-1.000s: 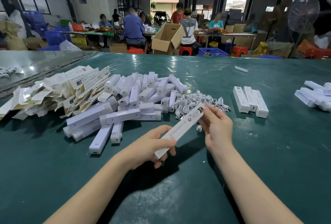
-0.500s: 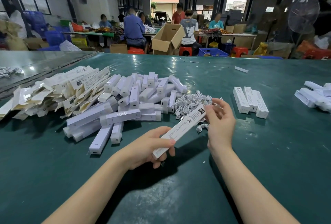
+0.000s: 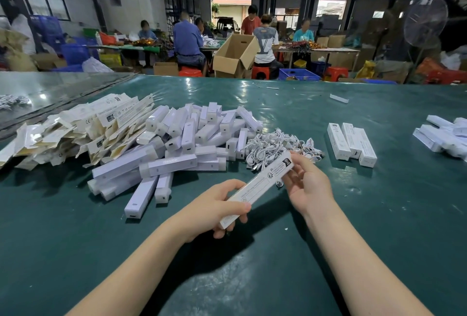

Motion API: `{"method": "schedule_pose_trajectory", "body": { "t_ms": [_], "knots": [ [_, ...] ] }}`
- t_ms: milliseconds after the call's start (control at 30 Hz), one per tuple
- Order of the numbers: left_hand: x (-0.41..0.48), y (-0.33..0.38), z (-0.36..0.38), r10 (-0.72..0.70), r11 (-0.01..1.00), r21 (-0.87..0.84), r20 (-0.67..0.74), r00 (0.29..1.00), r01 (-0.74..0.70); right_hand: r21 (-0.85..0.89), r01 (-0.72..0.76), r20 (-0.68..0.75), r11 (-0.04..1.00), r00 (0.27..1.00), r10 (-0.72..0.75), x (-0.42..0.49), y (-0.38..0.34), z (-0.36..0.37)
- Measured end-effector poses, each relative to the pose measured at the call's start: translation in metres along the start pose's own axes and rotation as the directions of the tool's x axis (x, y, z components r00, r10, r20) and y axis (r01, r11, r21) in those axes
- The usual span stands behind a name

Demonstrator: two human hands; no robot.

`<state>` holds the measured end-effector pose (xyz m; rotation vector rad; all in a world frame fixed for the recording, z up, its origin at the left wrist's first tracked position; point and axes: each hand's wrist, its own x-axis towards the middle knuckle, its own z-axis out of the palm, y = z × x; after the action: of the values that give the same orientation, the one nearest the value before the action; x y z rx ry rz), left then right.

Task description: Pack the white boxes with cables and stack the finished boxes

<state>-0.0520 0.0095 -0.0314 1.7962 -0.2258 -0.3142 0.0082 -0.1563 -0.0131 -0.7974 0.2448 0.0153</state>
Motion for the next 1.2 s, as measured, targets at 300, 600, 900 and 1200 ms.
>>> {"method": "schedule_pose_trajectory", "body": {
  "t_ms": [300, 600, 900, 1200],
  "knots": [
    [0.003, -0.003, -0.001, -0.007, 0.996, -0.088, -0.067, 0.998, 0.001, -0.051, 0.105, 0.166, 0.993, 0.982, -0.095, -0.004, 0.018, 0.006],
    [0.0, -0.001, 0.006, 0.056, 0.998, -0.015, -0.148, 0.987, -0.059, -0.077, 0.176, 0.212, 0.981, 0.965, -0.156, -0.005, 0.021, 0.008],
    [0.008, -0.003, 0.011, 0.241, 0.967, 0.176, -0.416, 0.877, -0.183, -0.621, 0.473, 0.483, 0.625, 0.859, -0.169, -0.021, 0.047, 0.017],
    [0.016, -0.012, 0.019, 0.311, 0.946, 0.239, -0.497, 0.81, -0.217, -0.686, 0.724, 0.681, 0.07, 0.673, -0.288, -0.018, 0.042, 0.013]
  ]
}}
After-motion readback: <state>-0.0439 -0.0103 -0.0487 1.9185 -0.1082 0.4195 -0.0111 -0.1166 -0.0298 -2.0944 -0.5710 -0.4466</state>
